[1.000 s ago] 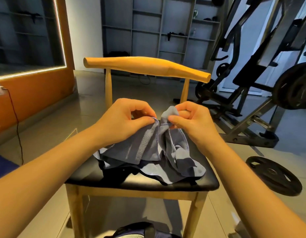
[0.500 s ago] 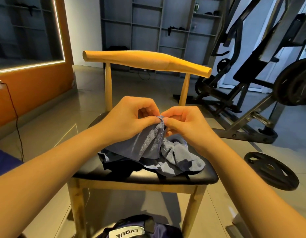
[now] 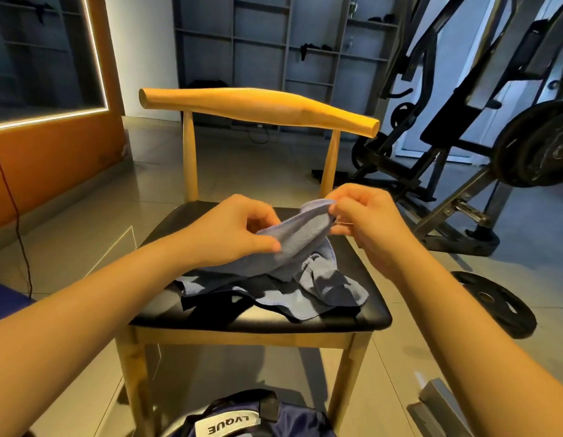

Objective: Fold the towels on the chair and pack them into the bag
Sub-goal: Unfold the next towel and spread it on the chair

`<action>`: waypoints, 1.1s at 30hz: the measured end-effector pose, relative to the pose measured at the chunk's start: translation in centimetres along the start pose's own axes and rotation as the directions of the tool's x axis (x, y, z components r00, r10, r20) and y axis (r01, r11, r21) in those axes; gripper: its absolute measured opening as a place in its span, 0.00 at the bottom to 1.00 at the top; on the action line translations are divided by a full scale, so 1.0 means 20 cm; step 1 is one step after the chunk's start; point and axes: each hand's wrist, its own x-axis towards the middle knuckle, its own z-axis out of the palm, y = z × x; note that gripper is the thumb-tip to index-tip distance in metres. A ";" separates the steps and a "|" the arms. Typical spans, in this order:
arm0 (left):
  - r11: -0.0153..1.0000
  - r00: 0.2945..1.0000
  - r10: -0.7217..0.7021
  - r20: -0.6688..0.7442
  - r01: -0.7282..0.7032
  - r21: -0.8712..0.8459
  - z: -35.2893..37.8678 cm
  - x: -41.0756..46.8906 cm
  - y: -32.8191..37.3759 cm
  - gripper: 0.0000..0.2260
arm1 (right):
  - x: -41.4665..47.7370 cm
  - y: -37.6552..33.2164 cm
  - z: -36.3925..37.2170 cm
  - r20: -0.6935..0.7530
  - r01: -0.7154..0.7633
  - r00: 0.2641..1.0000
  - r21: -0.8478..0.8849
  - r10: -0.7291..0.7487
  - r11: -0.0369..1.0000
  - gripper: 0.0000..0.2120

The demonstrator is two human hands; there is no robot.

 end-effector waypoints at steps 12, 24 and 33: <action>0.965 0.941 -0.230 0.246 0.253 -0.067 -0.07 -0.07 -0.14 0.03 | -0.08 0.19 -0.34 -0.221 -0.348 0.866 0.375 0.448 0.859 0.16; 0.996 0.995 0.079 0.058 -0.076 -0.048 0.30 0.18 0.01 0.05 | -0.27 0.30 -0.25 0.066 -0.349 0.925 -0.242 0.375 0.905 0.15; 0.957 0.904 0.022 0.428 -0.143 0.254 0.49 0.51 -0.02 0.07 | -0.32 0.33 -0.36 0.028 -0.351 0.929 -0.248 0.369 0.903 0.19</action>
